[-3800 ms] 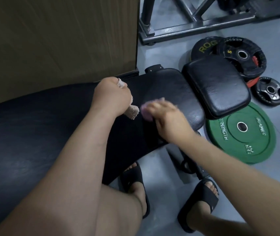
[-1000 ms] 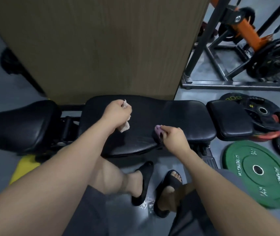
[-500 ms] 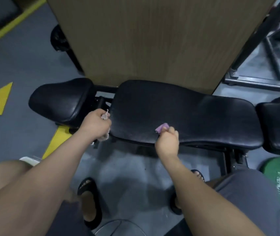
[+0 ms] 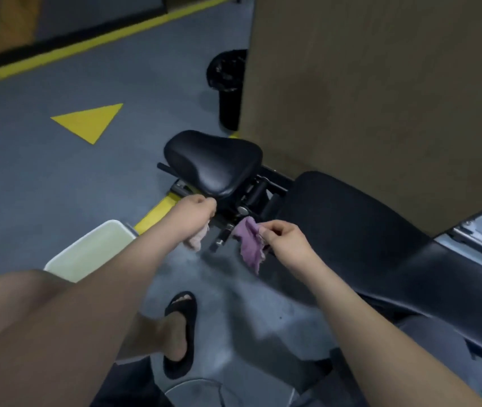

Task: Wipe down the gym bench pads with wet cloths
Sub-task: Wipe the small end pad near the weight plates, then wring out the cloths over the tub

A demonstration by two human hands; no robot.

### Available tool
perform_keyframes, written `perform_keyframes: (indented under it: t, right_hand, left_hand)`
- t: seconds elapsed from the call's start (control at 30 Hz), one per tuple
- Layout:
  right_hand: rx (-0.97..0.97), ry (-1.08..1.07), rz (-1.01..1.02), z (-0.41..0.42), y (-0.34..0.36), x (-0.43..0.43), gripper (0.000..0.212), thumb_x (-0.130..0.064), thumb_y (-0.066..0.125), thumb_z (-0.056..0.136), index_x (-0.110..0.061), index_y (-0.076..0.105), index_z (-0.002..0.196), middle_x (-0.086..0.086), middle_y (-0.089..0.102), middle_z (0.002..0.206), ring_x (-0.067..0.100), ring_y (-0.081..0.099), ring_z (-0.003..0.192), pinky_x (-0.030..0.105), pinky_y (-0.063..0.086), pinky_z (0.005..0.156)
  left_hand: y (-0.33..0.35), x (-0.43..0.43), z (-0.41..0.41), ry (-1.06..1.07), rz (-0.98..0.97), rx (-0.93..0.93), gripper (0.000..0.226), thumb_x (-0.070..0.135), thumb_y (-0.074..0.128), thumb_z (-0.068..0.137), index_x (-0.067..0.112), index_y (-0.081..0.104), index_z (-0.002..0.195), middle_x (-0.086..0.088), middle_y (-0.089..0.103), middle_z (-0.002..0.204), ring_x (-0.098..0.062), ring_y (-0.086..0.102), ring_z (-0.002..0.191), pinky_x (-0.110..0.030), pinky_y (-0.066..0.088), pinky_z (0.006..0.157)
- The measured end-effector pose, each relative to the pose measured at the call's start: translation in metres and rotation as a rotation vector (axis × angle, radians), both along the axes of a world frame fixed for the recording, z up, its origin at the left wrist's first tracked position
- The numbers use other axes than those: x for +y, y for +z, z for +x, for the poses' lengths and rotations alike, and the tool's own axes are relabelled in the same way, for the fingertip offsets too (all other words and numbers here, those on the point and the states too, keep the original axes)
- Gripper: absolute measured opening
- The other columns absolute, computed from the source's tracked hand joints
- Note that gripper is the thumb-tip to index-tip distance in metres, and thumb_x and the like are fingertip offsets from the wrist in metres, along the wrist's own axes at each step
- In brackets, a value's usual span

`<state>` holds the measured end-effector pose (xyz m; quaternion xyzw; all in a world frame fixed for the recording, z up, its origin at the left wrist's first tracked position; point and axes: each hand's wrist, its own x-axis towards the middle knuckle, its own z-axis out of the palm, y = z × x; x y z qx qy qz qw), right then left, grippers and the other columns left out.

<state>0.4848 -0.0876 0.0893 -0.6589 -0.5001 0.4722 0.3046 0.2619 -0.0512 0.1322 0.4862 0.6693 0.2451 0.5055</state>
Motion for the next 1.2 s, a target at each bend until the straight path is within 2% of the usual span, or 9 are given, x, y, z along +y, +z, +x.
perform_keyframes:
  t: [0.13,0.3,0.43,0.57,0.7,0.8,0.93,1.07,1.2]
  right_hand:
    - [0.061,0.078,0.036,-0.067,0.054,0.004,0.014,-0.014,0.062,0.100,-0.006,0.073,0.099,0.005,0.069,0.072,0.014,0.061,0.060,0.026,0.050,0.056]
    - [0.098,0.164,0.069,-0.123,0.090,0.018,0.013,-0.013,0.059,0.101,-0.009,0.071,0.096,0.001,0.068,0.075,0.015,0.060,0.072,0.035,0.049,0.073]
    - [0.223,0.220,-0.029,-0.158,0.111,0.028,0.017,-0.002,0.049,0.102,-0.005,0.064,0.096,0.012,0.061,0.075,0.019,0.056,0.065,0.032,0.045,0.061]
    - [0.254,0.211,-0.050,-0.188,0.119,0.039,0.023,-0.001,0.045,0.098,-0.006,0.065,0.088,0.014,0.064,0.074,0.026,0.059,0.067,0.033,0.047,0.060]
    - [0.206,0.269,-0.041,-0.226,0.121,0.044,0.033,-0.014,0.044,0.089,-0.013,0.077,0.084,0.014,0.075,0.087,0.031,0.067,0.078,0.044,0.054,0.071]
    - [0.223,0.383,-0.085,-0.247,0.125,0.042,0.032,-0.031,0.051,0.096,-0.011,0.069,0.079,0.015,0.077,0.087,0.030,0.061,0.055,0.034,0.046,0.056]
    - [0.153,0.570,-0.018,-0.250,0.122,0.044,0.042,-0.033,0.054,0.100,-0.014,0.040,0.065,0.017,0.077,0.081,0.031,0.055,0.044,0.032,0.043,0.052]
    - [-0.028,0.707,0.150,-0.252,0.093,0.043,0.029,-0.028,0.070,0.093,-0.013,0.056,0.073,-0.004,0.054,0.062,0.014,0.042,0.051,0.026,0.036,0.053]
    - [0.077,0.825,0.082,-0.250,0.073,0.028,0.020,-0.026,0.073,0.093,-0.018,0.068,0.111,-0.003,0.055,0.082,0.003,0.044,0.040,0.011,0.033,0.044]
  left_hand:
    - [0.007,-0.007,-0.065,-0.131,0.112,0.073,0.034,0.047,0.073,0.083,0.020,0.055,0.075,0.005,0.058,0.055,-0.018,0.053,0.054,-0.029,0.045,0.056]
    - [0.025,-0.015,-0.121,-0.215,0.194,0.028,0.056,0.052,0.079,0.083,0.030,0.063,0.131,0.001,0.072,0.113,-0.011,0.065,0.110,-0.018,0.044,0.083]
    - [0.044,-0.019,-0.153,-0.167,0.153,-0.146,0.023,0.024,0.071,0.096,0.004,0.062,0.101,0.001,0.053,0.058,-0.016,0.046,0.041,-0.021,0.044,0.044]
    - [0.063,-0.031,-0.184,-0.065,0.154,-0.138,0.025,0.023,0.066,0.098,0.011,0.053,0.080,-0.007,0.047,0.053,-0.020,0.037,0.035,-0.030,0.045,0.042]
    - [0.075,-0.047,-0.204,0.015,0.181,-0.089,0.017,0.018,0.064,0.098,0.014,0.057,0.083,0.000,0.054,0.055,-0.017,0.045,0.039,-0.024,0.042,0.043]
    - [0.070,-0.061,-0.214,0.176,0.193,-0.052,0.012,0.024,0.065,0.097,0.012,0.066,0.094,0.003,0.062,0.073,-0.011,0.056,0.063,-0.023,0.045,0.060]
    - [0.070,-0.077,-0.216,0.549,0.131,-0.397,0.020,0.016,0.057,0.094,0.007,0.068,0.107,-0.009,0.062,0.097,-0.020,0.062,0.085,-0.031,0.049,0.076]
    - [0.061,-0.090,-0.215,0.565,0.155,-0.294,0.025,0.010,0.046,0.098,0.012,0.070,0.107,-0.015,0.066,0.113,-0.024,0.066,0.098,-0.038,0.053,0.090]
    - [0.049,-0.100,-0.206,0.546,0.132,-0.318,0.039,0.017,0.056,0.080,0.009,0.069,0.115,-0.012,0.070,0.104,-0.021,0.068,0.090,-0.036,0.052,0.084]
